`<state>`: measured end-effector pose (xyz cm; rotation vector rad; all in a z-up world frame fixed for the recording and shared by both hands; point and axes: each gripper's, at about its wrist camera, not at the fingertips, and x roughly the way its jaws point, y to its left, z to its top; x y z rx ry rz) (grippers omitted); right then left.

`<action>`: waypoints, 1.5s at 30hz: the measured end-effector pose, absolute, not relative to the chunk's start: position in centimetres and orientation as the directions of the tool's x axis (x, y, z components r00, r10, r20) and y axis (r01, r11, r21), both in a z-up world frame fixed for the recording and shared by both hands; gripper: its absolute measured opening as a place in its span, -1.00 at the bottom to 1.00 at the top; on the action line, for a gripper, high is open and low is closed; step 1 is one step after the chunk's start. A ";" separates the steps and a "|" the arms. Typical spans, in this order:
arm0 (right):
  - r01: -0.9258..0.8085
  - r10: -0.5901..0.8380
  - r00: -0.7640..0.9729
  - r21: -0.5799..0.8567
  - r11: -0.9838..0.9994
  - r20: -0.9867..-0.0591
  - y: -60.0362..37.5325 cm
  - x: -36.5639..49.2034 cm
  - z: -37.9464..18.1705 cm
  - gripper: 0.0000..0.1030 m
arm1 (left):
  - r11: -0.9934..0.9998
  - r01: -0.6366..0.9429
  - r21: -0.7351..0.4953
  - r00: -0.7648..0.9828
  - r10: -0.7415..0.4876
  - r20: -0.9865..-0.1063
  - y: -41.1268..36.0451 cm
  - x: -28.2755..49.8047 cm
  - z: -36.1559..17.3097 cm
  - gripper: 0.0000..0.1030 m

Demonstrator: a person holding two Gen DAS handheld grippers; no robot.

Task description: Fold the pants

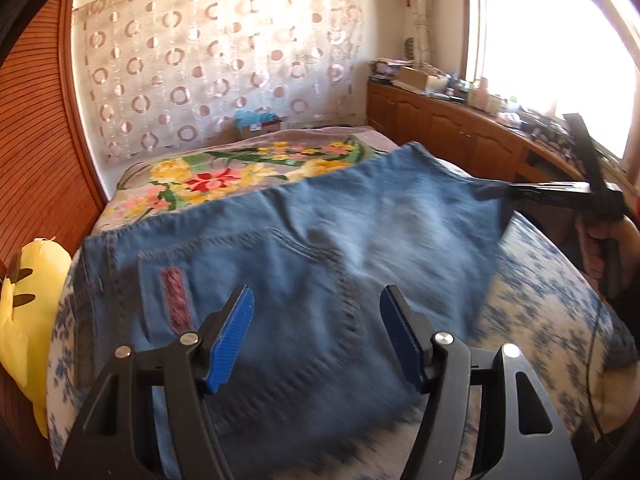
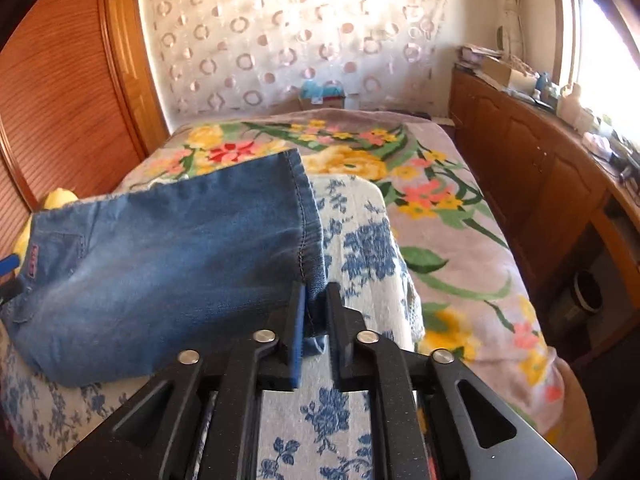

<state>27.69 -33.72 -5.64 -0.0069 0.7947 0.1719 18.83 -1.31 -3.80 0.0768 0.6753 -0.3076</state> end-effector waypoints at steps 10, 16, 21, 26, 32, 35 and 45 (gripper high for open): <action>-0.255 0.265 0.675 0.120 0.960 -0.688 -31.1 21.3 -5.8 -0.48 | 0.917 0.395 -0.047 0.689 -0.330 -0.645 -5.3 14.1 -4.9 -0.23; -0.283 0.302 0.668 0.143 0.948 -0.680 -29.9 18.8 -6.4 -0.47 | 0.890 0.456 -0.034 0.650 -0.358 -0.670 -7.9 13.6 -5.9 -0.24; -0.291 0.321 0.666 0.162 0.943 -0.674 -29.7 17.2 -6.7 -0.46 | 0.895 0.445 0.019 0.639 -0.303 -0.707 -9.3 15.0 -6.9 -0.24; -0.301 0.326 0.667 0.158 0.940 -0.670 -29.6 16.0 -6.7 -0.45 | 0.894 0.437 0.095 0.625 -0.226 -0.748 -10.7 16.5 -8.5 -0.09; -0.304 0.334 0.669 0.165 0.938 -0.664 -30.0 15.2 -6.8 -0.44 | 0.902 0.416 0.117 0.638 -0.197 -0.744 -11.0 17.8 -8.7 -0.38; -0.304 0.337 0.670 0.170 0.937 -0.661 -29.9 14.9 -6.9 -0.44 | 0.907 0.403 0.124 0.642 -0.183 -0.745 -10.3 18.0 -8.4 -0.89; -0.359 0.379 0.643 0.176 0.917 -0.665 -27.4 15.7 -7.4 -0.44 | 0.914 0.400 0.066 0.705 -0.260 -0.660 -7.5 18.4 -2.1 -0.99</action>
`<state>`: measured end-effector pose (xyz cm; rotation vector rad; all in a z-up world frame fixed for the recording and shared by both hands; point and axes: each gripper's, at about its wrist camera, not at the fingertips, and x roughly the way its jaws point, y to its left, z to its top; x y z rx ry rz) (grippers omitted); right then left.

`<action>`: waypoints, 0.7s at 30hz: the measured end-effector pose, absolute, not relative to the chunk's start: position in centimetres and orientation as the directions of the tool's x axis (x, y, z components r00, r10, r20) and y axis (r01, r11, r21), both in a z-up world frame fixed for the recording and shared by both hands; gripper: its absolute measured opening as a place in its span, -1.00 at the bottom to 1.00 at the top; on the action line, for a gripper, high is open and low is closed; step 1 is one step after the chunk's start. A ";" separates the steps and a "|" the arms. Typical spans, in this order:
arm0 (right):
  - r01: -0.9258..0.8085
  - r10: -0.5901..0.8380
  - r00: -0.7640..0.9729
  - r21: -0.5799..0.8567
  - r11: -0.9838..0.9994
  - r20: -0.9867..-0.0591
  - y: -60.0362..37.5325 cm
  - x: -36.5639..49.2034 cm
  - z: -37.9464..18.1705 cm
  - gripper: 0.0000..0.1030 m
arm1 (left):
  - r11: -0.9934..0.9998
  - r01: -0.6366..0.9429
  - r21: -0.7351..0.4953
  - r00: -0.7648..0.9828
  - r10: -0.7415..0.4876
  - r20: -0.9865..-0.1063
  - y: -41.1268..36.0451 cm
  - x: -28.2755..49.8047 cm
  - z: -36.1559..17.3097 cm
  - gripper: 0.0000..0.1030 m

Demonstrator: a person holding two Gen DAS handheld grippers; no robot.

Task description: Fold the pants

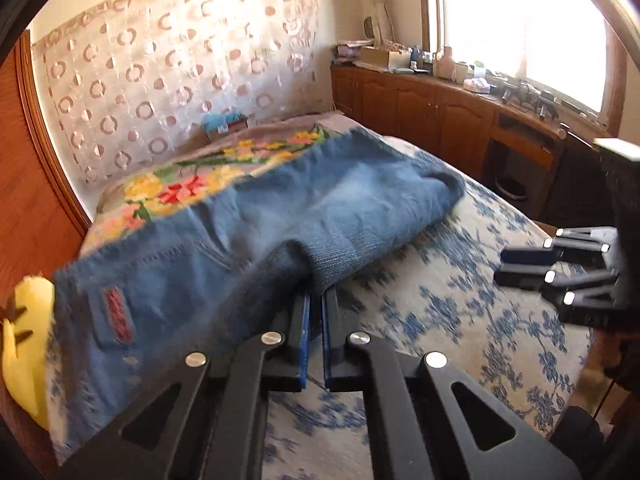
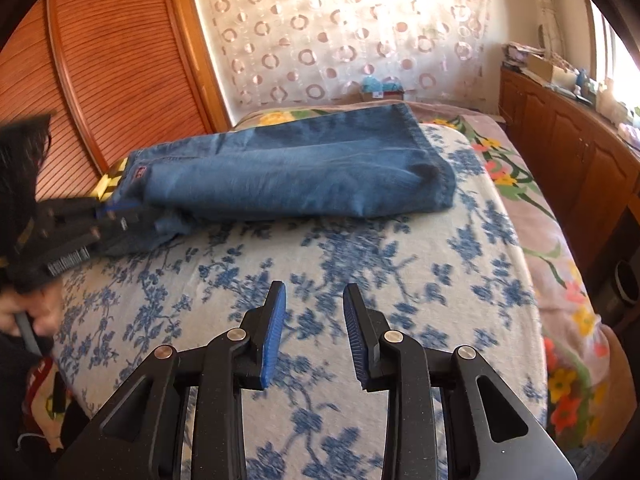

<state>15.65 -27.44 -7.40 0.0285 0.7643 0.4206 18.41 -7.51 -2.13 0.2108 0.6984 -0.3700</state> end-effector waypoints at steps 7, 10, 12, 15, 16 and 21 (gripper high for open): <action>-0.418 0.420 0.596 0.181 0.890 -0.685 -24.3 18.9 -7.6 -0.44 | 0.933 0.352 0.074 0.718 -0.218 -0.661 -4.7 21.9 -0.7 -0.98; -0.439 0.425 0.589 0.170 0.882 -0.687 -22.9 19.9 -7.4 -0.44 | 0.936 0.347 0.055 0.700 -0.220 -0.679 -4.1 22.7 -1.3 -0.90; -0.460 0.441 0.578 0.172 0.871 -0.686 -21.9 20.3 -7.5 -0.44 | 0.938 0.347 0.004 0.681 -0.249 -0.689 -3.6 22.7 -1.7 -0.85; -0.485 0.467 0.557 0.187 0.854 -0.687 -20.5 20.9 -7.5 -0.44 | 0.935 0.353 -0.030 0.670 -0.275 -0.689 -3.1 22.1 -2.1 -0.69; -0.491 0.473 0.551 0.191 0.850 -0.688 -20.1 21.1 -7.6 -0.44 | 0.934 0.356 -0.031 0.671 -0.279 -0.687 -3.0 21.7 -2.2 -0.66; -0.517 0.502 0.521 0.212 0.829 -0.690 -17.9 22.4 -7.6 -0.44 | 0.929 0.365 -0.051 0.657 -0.296 -0.693 -2.1 20.4 -2.6 -0.47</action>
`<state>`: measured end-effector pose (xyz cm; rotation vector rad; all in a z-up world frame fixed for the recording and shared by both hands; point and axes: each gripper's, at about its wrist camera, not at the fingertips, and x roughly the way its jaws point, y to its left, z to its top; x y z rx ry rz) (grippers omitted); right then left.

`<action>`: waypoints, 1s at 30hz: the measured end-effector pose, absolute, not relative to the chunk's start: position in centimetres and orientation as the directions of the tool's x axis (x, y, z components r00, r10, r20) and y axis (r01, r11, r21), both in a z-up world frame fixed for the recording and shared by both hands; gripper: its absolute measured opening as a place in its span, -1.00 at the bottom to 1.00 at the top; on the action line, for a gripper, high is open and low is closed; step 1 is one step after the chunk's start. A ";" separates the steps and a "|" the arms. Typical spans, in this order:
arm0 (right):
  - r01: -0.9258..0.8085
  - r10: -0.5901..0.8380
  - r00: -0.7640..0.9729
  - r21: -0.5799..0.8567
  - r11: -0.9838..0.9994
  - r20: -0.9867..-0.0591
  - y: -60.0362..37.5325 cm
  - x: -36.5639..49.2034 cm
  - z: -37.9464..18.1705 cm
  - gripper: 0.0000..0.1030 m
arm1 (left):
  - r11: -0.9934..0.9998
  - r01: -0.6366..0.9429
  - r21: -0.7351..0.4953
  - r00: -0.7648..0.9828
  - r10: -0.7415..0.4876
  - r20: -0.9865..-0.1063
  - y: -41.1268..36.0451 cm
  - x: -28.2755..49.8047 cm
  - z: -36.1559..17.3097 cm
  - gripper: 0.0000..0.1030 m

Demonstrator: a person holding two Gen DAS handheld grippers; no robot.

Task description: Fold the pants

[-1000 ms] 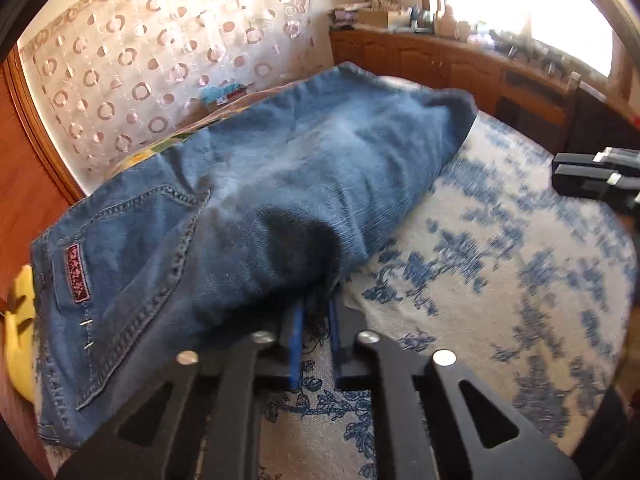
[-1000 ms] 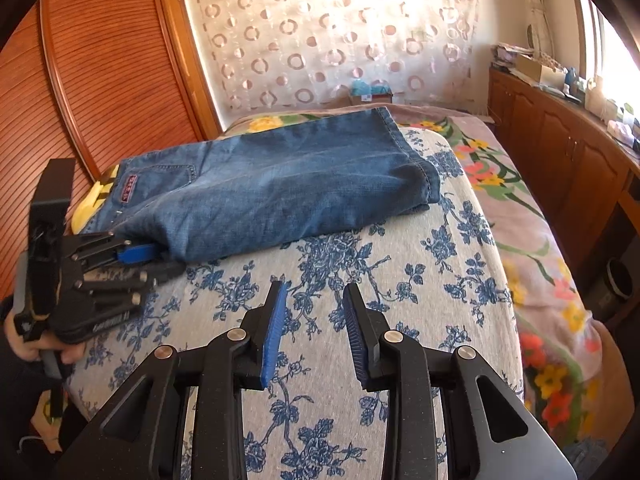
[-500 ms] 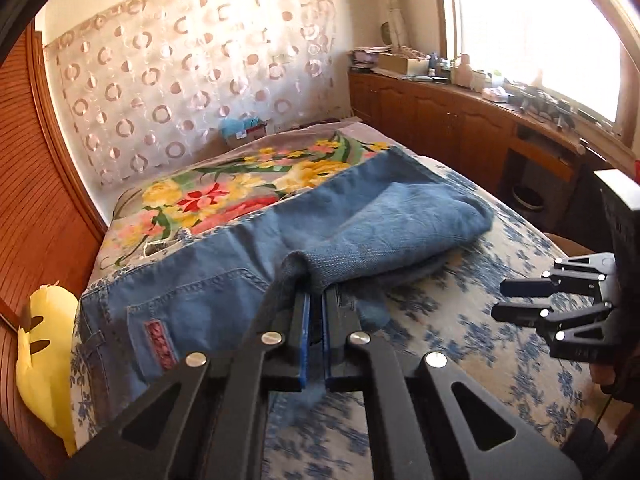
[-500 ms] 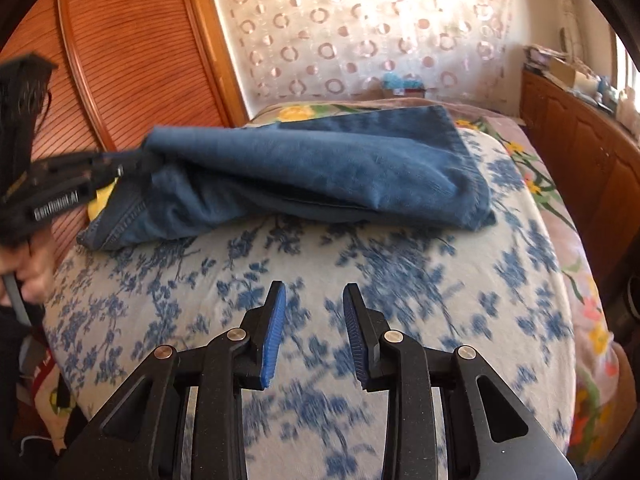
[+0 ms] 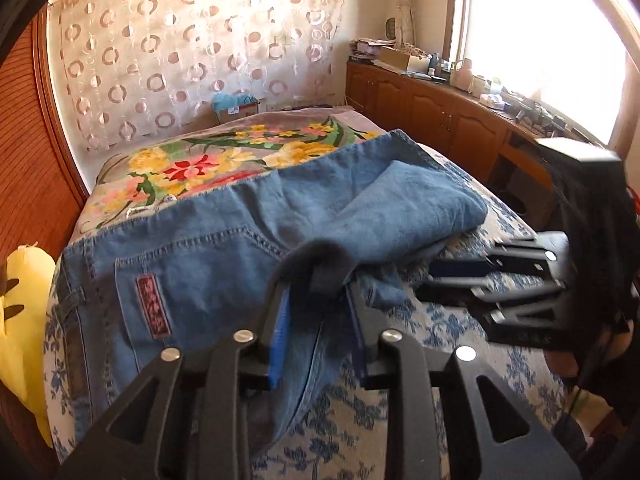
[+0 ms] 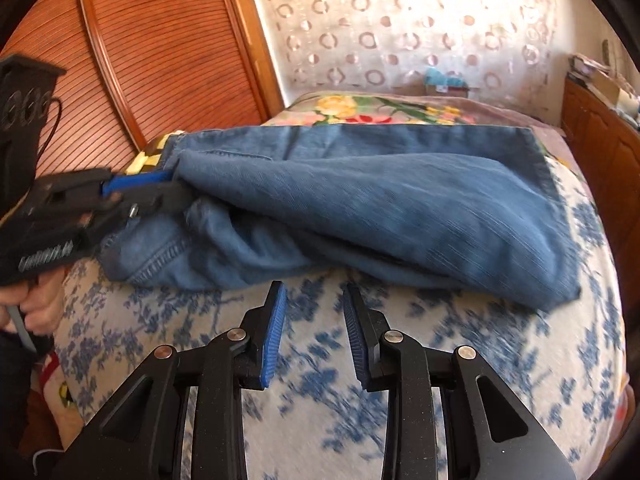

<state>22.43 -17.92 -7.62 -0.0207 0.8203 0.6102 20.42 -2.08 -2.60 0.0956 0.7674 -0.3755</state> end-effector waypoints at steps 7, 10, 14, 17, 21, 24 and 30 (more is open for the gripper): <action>-0.547 0.539 0.519 0.227 0.806 -0.664 -16.5 23.0 -6.5 -0.44 | 0.934 0.351 -0.063 0.665 -0.296 -0.685 -0.1 17.6 -3.4 -0.29; -0.570 0.559 0.504 0.233 0.788 -0.658 -15.7 22.8 -6.3 -0.44 | 0.943 0.329 -0.054 0.685 -0.277 -0.674 0.9 16.8 -3.4 -0.23; -0.600 0.571 0.490 0.221 0.769 -0.659 -14.8 22.1 -6.4 -0.44 | 0.952 0.301 -0.045 0.710 -0.256 -0.656 2.3 16.1 -3.2 0.06; -0.607 0.568 0.484 0.213 0.766 -0.665 -14.4 21.8 -6.5 -0.44 | 0.958 0.277 -0.069 0.726 -0.256 -0.639 3.8 15.7 -3.2 0.29; -0.611 0.559 0.486 0.196 0.767 -0.672 -14.3 21.3 -6.6 -0.44 | 0.971 0.232 -0.062 0.744 -0.218 -0.631 5.3 15.3 -3.3 0.29; -0.616 0.561 0.485 0.193 0.764 -0.671 -14.7 20.7 -6.7 -0.44 | 0.977 0.202 -0.067 0.751 -0.199 -0.630 6.7 15.1 -3.5 0.29; -0.633 0.567 0.474 0.187 0.751 -0.674 -14.7 19.9 -7.0 -0.37 | 0.987 0.151 -0.061 0.740 -0.154 -0.654 9.1 14.9 -4.8 0.29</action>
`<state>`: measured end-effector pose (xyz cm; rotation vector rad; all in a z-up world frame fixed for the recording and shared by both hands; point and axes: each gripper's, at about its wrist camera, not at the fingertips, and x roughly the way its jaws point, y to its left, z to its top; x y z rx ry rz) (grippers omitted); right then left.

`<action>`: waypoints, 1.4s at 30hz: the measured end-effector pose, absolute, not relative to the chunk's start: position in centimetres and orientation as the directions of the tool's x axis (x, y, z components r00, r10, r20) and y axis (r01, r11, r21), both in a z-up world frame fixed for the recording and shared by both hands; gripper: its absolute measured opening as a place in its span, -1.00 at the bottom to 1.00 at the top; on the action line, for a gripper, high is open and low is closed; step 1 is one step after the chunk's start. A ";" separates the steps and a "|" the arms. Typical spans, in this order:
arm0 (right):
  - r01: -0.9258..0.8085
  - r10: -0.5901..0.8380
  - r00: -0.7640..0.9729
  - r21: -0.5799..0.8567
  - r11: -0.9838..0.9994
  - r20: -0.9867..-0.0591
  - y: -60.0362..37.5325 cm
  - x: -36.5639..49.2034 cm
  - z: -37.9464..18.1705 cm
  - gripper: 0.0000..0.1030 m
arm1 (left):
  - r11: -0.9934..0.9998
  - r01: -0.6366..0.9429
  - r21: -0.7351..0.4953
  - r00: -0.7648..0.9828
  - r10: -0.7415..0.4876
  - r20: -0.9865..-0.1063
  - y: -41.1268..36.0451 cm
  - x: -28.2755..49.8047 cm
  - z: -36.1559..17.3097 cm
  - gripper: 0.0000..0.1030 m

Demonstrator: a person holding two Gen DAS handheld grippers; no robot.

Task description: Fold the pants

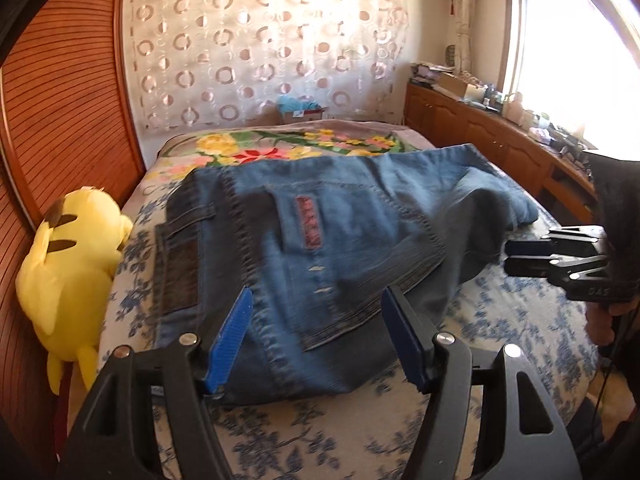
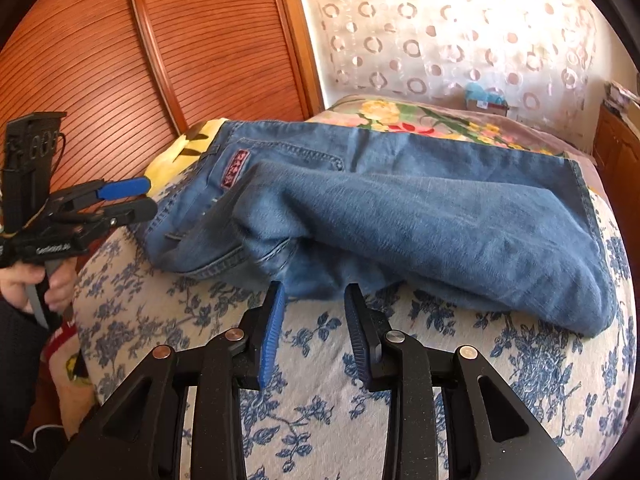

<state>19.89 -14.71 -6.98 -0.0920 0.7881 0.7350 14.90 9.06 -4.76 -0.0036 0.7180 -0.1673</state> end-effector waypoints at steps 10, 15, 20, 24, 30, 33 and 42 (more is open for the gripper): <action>-0.666 0.568 0.483 0.142 0.733 -0.666 -11.9 20.0 -6.3 -0.32 | 0.998 0.053 -0.039 0.729 -0.065 -0.681 13.5 13.3 -6.9 0.29; -0.671 0.559 0.486 0.123 0.731 -0.671 -10.9 20.5 -6.4 -0.32 | 0.999 0.001 -0.042 0.708 -0.031 -0.706 15.9 13.0 -8.3 0.29; -0.662 0.561 0.501 0.126 0.739 -0.659 -11.6 20.0 -6.0 -0.84 | 0.998 -0.007 -0.064 0.700 -0.041 -0.713 16.9 12.8 -9.2 0.29; -0.667 0.593 0.517 0.144 0.731 -0.618 -13.0 18.6 -4.5 -0.86 | 0.997 -0.003 -0.076 0.700 -0.052 -0.712 17.1 12.9 -9.4 0.27; -0.667 0.571 0.503 0.128 0.734 -0.649 -12.9 17.8 -5.3 -0.87 | 0.993 0.028 -0.115 0.685 -0.103 -0.721 16.7 12.9 -10.0 -0.24; -0.661 0.580 0.495 0.153 0.735 -0.646 -13.2 17.7 -5.3 -0.87 | 0.995 0.047 -0.088 0.696 -0.096 -0.712 15.8 12.5 -9.1 -0.63; -0.671 0.602 0.509 0.154 0.725 -0.616 -14.6 15.1 -2.7 -0.89 | 0.998 -0.005 -0.062 0.813 -0.032 -0.582 15.8 10.1 -3.4 -0.75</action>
